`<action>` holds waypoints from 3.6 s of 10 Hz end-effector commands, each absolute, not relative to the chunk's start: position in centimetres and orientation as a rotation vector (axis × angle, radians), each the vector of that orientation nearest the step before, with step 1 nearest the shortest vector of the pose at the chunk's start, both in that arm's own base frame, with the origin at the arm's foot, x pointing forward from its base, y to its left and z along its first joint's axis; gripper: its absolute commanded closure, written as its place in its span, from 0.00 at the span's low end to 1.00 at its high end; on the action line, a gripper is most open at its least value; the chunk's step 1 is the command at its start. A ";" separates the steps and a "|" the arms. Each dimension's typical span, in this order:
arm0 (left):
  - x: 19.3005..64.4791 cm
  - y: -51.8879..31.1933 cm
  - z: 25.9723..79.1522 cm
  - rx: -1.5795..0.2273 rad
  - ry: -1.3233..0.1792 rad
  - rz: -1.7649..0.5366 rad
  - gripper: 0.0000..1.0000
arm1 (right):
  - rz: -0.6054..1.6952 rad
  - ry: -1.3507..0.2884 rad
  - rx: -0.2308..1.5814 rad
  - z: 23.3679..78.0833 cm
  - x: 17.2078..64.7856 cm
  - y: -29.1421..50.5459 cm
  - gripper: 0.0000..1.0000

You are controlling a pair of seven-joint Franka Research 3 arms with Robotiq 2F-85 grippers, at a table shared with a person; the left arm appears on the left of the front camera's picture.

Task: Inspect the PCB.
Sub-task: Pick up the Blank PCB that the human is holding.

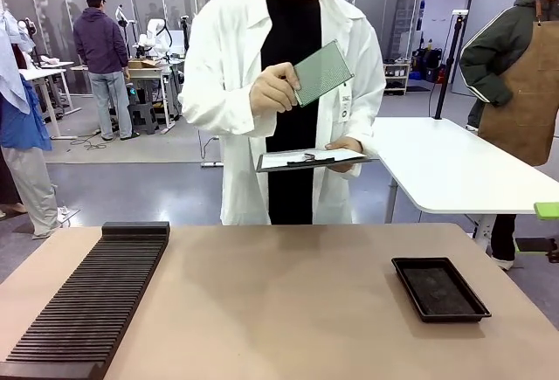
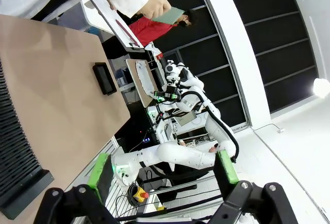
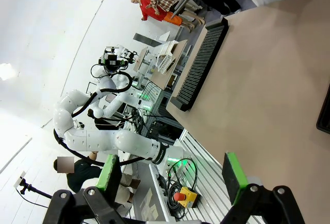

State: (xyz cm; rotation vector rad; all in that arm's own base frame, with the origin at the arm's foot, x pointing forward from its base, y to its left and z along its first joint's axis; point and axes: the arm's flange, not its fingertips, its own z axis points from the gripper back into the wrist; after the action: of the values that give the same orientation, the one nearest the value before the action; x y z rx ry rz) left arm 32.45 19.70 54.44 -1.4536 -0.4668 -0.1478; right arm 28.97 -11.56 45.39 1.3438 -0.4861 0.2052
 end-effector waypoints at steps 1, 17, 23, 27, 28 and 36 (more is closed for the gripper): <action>32.3 19.8 54.5 -1.465 -0.469 -0.169 0.00 | 0.220 -0.509 1.353 45.6 29.1 -11.7 0.00; 32.3 19.8 54.5 -1.465 -0.469 -0.169 0.00 | 0.200 -0.482 1.346 45.5 29.3 -11.4 0.00; 32.3 19.8 54.5 -1.465 -0.469 -0.169 0.00 | 0.046 -0.282 1.404 47.4 37.5 -4.9 0.00; 32.3 19.8 54.5 -1.465 -0.469 -0.169 0.00 | 0.027 -0.198 1.415 51.9 42.3 1.1 0.00; 32.3 19.8 54.5 -1.465 -0.469 -0.169 0.00 | 0.008 -0.144 1.401 52.4 43.3 2.5 0.00; 32.3 19.8 54.5 -1.465 -0.469 -0.169 0.00 | -0.058 0.025 1.551 50.1 47.5 10.5 0.00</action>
State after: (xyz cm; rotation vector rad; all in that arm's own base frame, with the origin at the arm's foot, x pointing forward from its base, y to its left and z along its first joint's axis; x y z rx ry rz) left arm 32.44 19.70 54.44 -1.4544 -0.4667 -0.1482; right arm 46.94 9.97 49.28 1.5292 0.0200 -0.0188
